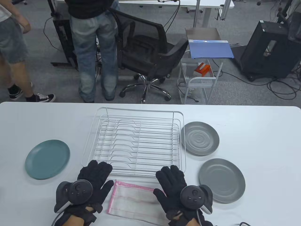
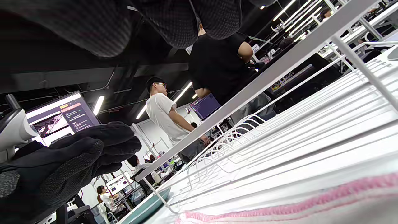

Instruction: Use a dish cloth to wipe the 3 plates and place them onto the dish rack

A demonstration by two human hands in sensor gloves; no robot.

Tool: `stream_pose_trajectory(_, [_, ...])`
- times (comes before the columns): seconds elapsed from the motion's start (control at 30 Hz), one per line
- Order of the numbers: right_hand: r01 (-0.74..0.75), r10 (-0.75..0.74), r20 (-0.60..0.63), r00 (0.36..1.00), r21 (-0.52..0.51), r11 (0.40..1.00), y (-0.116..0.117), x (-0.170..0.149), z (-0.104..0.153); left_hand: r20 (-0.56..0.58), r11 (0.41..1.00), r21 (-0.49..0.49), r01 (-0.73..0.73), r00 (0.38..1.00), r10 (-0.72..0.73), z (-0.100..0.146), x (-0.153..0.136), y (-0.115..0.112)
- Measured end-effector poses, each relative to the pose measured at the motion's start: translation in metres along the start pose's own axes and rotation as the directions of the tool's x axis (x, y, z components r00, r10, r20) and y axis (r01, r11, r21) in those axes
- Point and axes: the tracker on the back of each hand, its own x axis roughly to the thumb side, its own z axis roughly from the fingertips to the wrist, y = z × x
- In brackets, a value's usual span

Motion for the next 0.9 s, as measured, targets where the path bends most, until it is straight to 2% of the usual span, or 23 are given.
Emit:
stream_pose_trajectory(0.3, [0.002, -0.002, 0.032, 0.999, -0.003, 1.000, 0.003, 0.005, 0.000, 0.001, 1.000, -0.005, 0.005, 1.000, -0.005, -0.001, 0.001, -0.002])
stream_pose_trajectory(0.63, [-0.050, 0.045, 0.122, 0.992, 0.041, 0.998, 0.025, 0.026, -0.003, -0.020, 0.999, -0.015, -0.029, 0.999, 0.028, -0.002, -0.006, -0.005])
stream_pose_trajectory(0.77, [-0.082, 0.064, 0.157, 0.985, 0.110, 0.991, 0.041, 0.032, -0.004, -0.016, 1.000, -0.009, -0.029, 0.999, 0.029, -0.001, -0.005, -0.005])
stream_pose_trajectory(0.87, [-0.140, 0.097, 0.182, 0.979, 0.238, 0.961, 0.063, 0.035, -0.007, -0.017, 0.999, -0.034, -0.025, 1.000, 0.024, -0.002, -0.005, -0.008])
stream_pose_trajectory(0.9, [-0.171, 0.120, 0.178, 0.977, 0.309, 0.936, 0.073, 0.034, -0.009, -0.017, 0.999, -0.034, -0.025, 1.000, 0.024, -0.003, -0.005, -0.008])
